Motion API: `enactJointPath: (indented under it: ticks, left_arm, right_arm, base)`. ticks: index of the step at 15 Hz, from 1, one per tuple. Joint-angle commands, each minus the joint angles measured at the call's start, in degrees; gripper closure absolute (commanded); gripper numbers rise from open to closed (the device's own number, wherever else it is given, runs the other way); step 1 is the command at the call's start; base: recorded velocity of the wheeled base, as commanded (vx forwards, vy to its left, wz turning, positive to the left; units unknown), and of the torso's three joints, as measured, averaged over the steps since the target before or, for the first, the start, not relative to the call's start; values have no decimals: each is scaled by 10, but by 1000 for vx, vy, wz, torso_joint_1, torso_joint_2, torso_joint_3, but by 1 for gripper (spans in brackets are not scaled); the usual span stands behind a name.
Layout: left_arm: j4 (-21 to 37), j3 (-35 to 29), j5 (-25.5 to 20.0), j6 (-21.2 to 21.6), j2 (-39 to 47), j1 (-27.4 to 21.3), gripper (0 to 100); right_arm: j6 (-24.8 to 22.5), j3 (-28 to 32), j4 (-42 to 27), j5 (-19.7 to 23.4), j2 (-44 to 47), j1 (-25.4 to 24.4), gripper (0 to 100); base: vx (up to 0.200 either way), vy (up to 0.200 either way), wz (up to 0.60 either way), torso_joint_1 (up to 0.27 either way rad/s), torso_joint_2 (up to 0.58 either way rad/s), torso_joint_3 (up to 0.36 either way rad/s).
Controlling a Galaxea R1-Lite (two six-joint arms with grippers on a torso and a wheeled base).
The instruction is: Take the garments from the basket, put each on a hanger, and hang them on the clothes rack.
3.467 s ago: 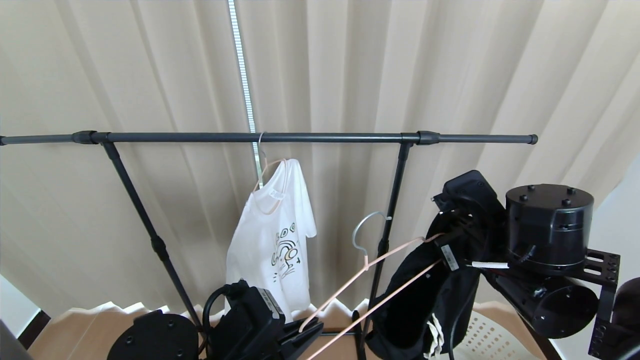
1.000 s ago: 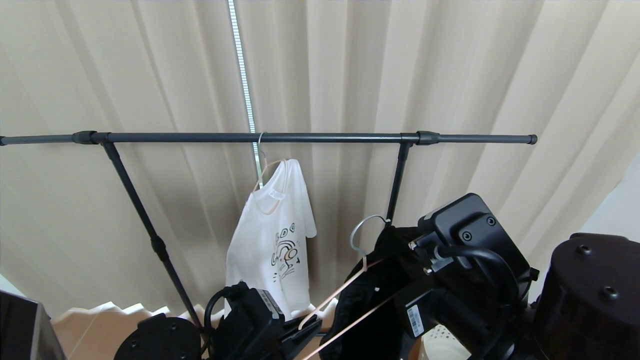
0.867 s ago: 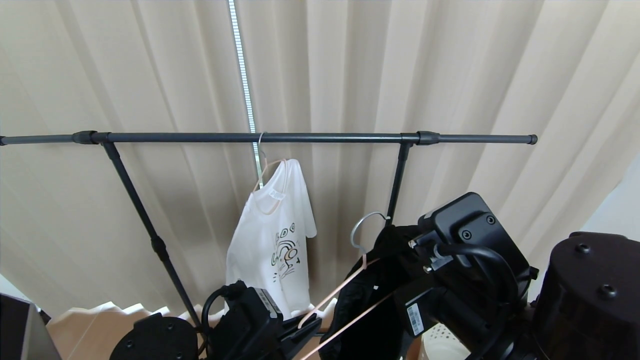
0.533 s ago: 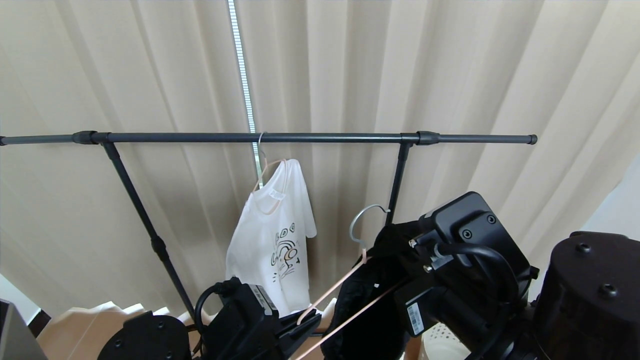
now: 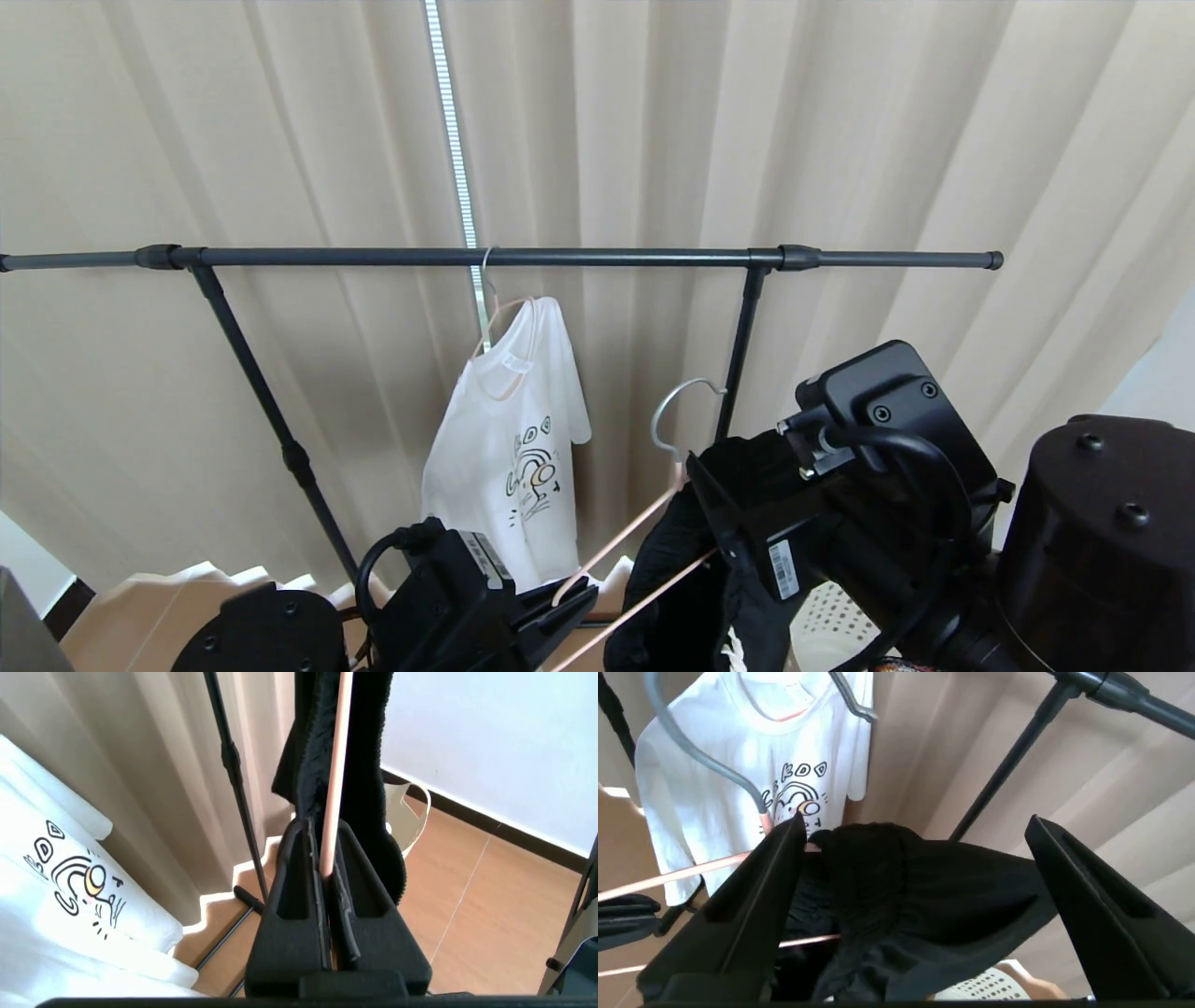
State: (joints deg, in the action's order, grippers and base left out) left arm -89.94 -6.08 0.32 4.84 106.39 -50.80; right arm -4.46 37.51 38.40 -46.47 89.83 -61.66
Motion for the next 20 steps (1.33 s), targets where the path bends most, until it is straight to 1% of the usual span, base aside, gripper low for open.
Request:
enactJointPath:
  ticks: [1, 4, 5, 6, 7, 8, 9, 10, 11, 12, 13, 14, 15, 16, 17, 18, 19, 20]
  left_arm:
    - [-1, -1, 0, -1, -3, 1, 100]
    - [-1, 1, -1, -4, -2, 1, 100]
    - [-1, 2, -1, -4, -1, 2, 100]
    - [-1, 2, -3, -4, 0, 4, 100]
    - [-1, 3, -5, -5, 0, 7, 100]
    - [-1, 3, -6, -9, 2, 14, 100]
    - [-1, 3, -7, -11, 2, 15, 100]
    - [-1, 5, -18, -11, 2, 16, 100]
    - [-1, 12, -34, -10, 1, 19, 100]
    - [-1, 18, -52, -9, 1, 25, 100]
    - [-1, 19, -52, -9, 1, 27, 100]
    - [-1, 19, -53, -9, 1, 27, 100]
    - [-1, 20, -59, -8, 1, 27, 100]
    - [-1, 24, -69, -8, 1, 27, 100]
    - [-1, 32, -88, -5, 1, 27, 100]
    - [-1, 34, -93, -5, 1, 27, 100]
    - [-1, 40, -102, -5, 0, 27, 100]
    - [-1, 44, -108, -5, -2, 27, 100]
  right_arm:
    - [0, 1, 0, 0, 0, 4, 0]
    - [-15, -13, -12, 9, -38, 6, 0]
    - [-27, -21, -19, 32, -54, 15, 0]
    - [-45, -32, -39, 90, -82, 36, 0]
    - [-56, -36, -59, 132, -103, 49, 0]
    - [-61, -31, -134, 218, -147, 87, 0]
    - [-62, -23, -184, 276, -171, 115, 0]
    - [-75, -4, -237, 345, -193, 146, 0]
    - [-93, 12, -280, 395, -206, 175, 0]
    - [-129, 53, -357, 475, -210, 228, 0]
    - [-143, 70, -387, 504, -208, 246, 0]
    - [-189, 121, -474, 583, -200, 290, 0]
    - [-219, 151, -526, 627, -183, 314, 0]
    - [-253, 179, -570, 659, -164, 335, 0]
    - [-303, 221, -633, 700, -121, 363, 0]
    - [-317, 234, -649, 713, -109, 370, 0]
    - [-359, 276, -707, 752, -62, 383, 0]
    - [-380, 299, -736, 765, -41, 385, 0]
  base:
    - [0, 0, 0, 0, 0, 0]
    - [0, 0, 0, 0, 0, 0]
    - [0, 0, 0, 0, 0, 0]
    - [0, 0, 0, 0, 0, 0]
    - [0, 0, 0, 0, 0, 0]
    - [0, 0, 0, 0, 0, 0]
    - [0, 0, 0, 0, 0, 0]
    - [0, 0, 0, 0, 0, 0]
    - [0, 0, 0, 0, 0, 0]
    - [0, 0, 0, 0, 0, 0]
    - [0, 0, 0, 0, 0, 0]
    - [0, 0, 0, 0, 0, 0]
    - [0, 0, 0, 0, 0, 0]
    - [0, 0, 0, 0, 0, 0]
    - [0, 0, 0, 0, 0, 0]
    - [0, 0, 0, 0, 0, 0]
    - [0, 0, 0, 0, 0, 0]
    - [0, 0, 0, 0, 0, 0]
